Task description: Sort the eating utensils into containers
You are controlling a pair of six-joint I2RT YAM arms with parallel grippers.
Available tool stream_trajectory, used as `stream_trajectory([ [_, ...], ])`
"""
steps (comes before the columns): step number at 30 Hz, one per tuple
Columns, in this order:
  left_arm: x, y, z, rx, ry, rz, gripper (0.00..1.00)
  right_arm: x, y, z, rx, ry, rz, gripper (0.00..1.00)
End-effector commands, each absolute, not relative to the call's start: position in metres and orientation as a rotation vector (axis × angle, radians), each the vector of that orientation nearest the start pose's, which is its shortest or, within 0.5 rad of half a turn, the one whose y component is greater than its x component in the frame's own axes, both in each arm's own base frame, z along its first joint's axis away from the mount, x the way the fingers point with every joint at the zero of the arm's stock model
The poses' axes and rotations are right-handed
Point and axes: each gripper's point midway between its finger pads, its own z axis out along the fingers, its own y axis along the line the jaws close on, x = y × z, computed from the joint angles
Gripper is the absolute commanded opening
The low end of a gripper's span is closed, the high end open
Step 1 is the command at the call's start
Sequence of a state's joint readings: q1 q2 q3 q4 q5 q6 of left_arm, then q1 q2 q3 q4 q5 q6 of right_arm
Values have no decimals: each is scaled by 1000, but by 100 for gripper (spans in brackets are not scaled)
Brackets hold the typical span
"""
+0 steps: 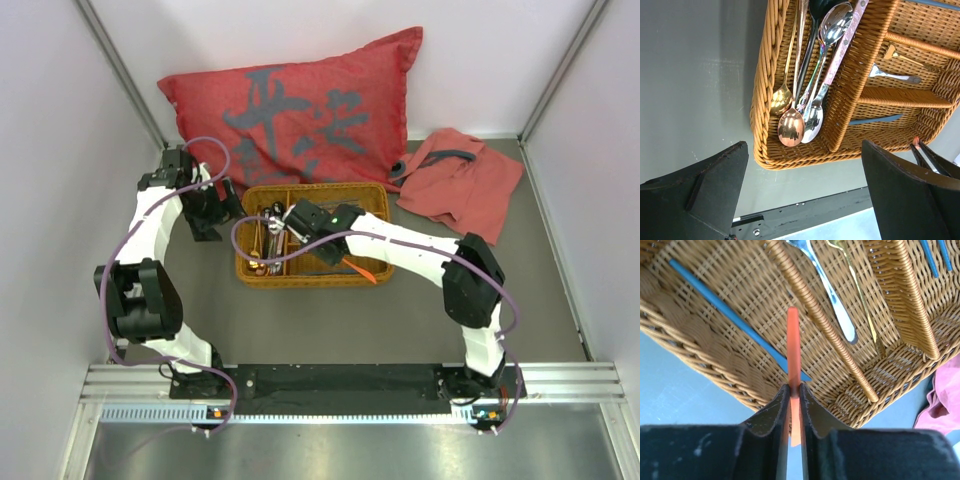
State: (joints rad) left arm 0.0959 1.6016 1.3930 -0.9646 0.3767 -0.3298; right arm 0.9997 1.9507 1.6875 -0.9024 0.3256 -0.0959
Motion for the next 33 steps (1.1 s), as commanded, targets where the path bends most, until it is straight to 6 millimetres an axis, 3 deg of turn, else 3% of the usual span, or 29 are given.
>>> stream_trajectory([
  [1, 344, -45, 165, -429, 2644, -574, 98, 278, 339, 139, -1297, 2205, -102, 17],
  [3, 343, -45, 166, -431, 2641, -577, 98, 279, 344, 140, -1317, 2199, -90, 30],
  [9, 341, -46, 164, -430, 2642, -577, 98, 270, 355, 131, -1408, 2217, -29, 36],
  [12, 341, -45, 165, -433, 2640, -578, 98, 274, 357, 137, -1376, 2227, -49, 39],
  [14, 341, -47, 166, -425, 2637, -586, 98, 275, 357, 145, -1346, 2218, -45, 48],
  [15, 341, -46, 167, -429, 2633, -589, 98, 281, 355, 150, -1311, 2205, -76, 56],
  [19, 345, -51, 175, -410, 2609, -630, 98, 291, 355, 182, -1192, 2170, -81, 67],
  [23, 352, -65, 202, -336, 2510, -748, 98, 295, 354, 219, -1076, 2146, -43, 84],
  [25, 351, -72, 216, -278, 2474, -794, 98, 294, 355, 237, -1024, 2139, 9, 87],
  [26, 351, -74, 220, -262, 2462, -814, 99, 294, 350, 252, -945, 2144, 50, 95],
  [28, 349, -80, 232, -225, 2432, -859, 98, 292, 349, 269, -858, 2151, 141, 98],
  [30, 348, -84, 239, -205, 2408, -890, 99, 292, 336, 294, -765, 2142, 230, 99],
  [32, 345, -86, 245, -193, 2393, -901, 99, 294, 324, 306, -646, 2155, 293, 99],
  [33, 345, -86, 246, -193, 2391, -899, 98, 295, 310, 323, -588, 2141, 348, 99],
])
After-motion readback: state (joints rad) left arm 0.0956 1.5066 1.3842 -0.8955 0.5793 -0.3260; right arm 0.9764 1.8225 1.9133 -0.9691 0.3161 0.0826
